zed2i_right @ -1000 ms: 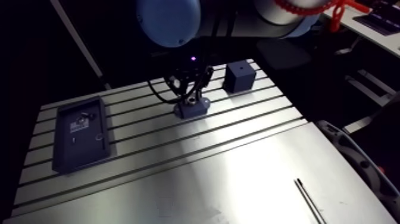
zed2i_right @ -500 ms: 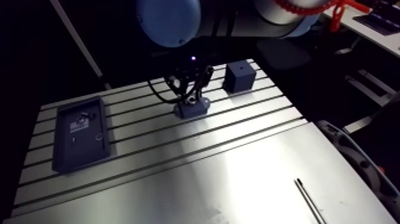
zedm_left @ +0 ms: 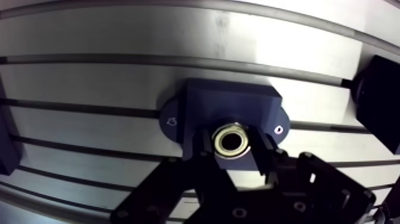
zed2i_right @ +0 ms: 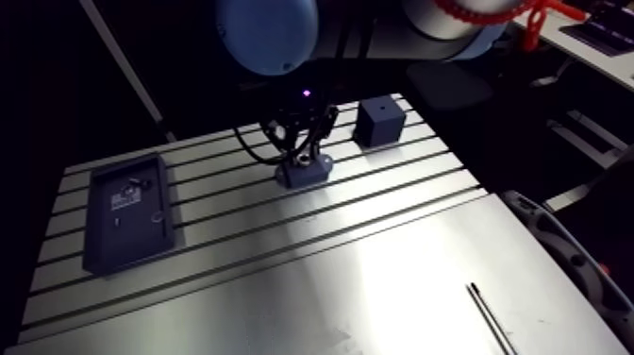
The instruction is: Pick up the bearing and press it into the housing until flush.
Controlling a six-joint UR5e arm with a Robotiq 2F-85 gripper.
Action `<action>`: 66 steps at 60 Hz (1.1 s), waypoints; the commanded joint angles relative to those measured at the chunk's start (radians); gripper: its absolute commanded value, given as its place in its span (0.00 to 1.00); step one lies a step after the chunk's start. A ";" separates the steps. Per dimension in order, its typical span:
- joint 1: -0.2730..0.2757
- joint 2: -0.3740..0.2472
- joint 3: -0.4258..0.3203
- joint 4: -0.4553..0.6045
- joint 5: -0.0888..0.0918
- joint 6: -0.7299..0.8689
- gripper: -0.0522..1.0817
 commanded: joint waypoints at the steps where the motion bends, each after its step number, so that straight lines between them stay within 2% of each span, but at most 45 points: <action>1: -0.001 0.000 0.004 0.000 0.000 0.000 0.59; 18: -0.002 0.000 0.009 -0.001 -0.002 0.001 0.59; 20: -0.003 0.000 0.009 -0.001 0.000 0.002 0.57; 21: -0.003 0.000 0.009 -0.001 0.000 0.002 0.43; 22: -0.003 0.000 0.009 -0.001 0.000 0.002 0.43; 23: -0.004 -0.001 0.009 -0.001 0.003 0.002 0.16; 24: -0.004 -0.001 0.009 -0.001 0.003 0.002 0.16; 25: -0.003 -0.002 0.009 -0.001 0.007 0.000 0.07; 26: -0.003 -0.005 0.009 -0.001 0.010 0.000 0.05; 35: -0.006 -0.021 0.000 0.000 0.022 0.000 0.05; 43: -0.006 -0.062 -0.014 0.007 0.030 0.000 0.05; 53: -0.007 -0.066 -0.022 0.012 0.028 0.003 0.05; 55: -0.008 -0.066 -0.022 0.016 0.025 0.003 0.06; 56: -0.006 -0.066 -0.022 0.025 0.022 0.007 0.24; 57: -0.006 -0.066 -0.022 0.025 0.022 0.007 0.24; 58: -0.009 -0.066 -0.023 0.035 0.022 0.015 0.53; 59: -0.010 -0.066 -0.028 0.039 0.028 0.021 0.71; 60: -0.013 -0.067 -0.027 0.041 0.029 0.019 0.81; 66: -0.012 -0.067 -0.028 0.045 0.028 0.033 0.91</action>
